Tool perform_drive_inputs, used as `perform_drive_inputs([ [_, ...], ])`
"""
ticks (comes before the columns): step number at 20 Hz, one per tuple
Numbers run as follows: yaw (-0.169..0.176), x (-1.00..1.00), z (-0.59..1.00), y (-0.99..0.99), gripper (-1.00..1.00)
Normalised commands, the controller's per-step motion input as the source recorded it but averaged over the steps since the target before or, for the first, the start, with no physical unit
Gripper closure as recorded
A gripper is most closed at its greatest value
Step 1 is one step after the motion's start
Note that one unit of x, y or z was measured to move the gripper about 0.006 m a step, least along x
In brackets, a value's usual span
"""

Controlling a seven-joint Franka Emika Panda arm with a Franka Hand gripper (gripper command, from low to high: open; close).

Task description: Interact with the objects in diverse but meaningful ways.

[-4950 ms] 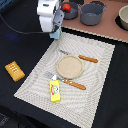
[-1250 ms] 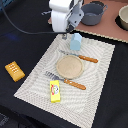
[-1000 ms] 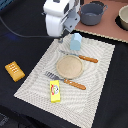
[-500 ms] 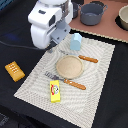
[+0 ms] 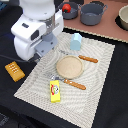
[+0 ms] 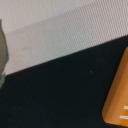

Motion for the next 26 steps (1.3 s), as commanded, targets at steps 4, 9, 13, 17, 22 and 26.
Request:
perform_drive_inputs([
  [4, -0.068, -0.68, -0.23, -0.43, -1.00],
  [9, -0.084, -0.75, -0.18, -0.34, -1.00],
  [13, -0.077, -0.77, -0.14, -0.12, -1.00],
  [17, -0.062, -0.58, -0.24, 0.04, -1.00],
  [22, -0.047, -0.47, -0.27, 0.10, -1.00],
  [26, -0.036, -0.41, -0.31, 0.09, -1.00],
])
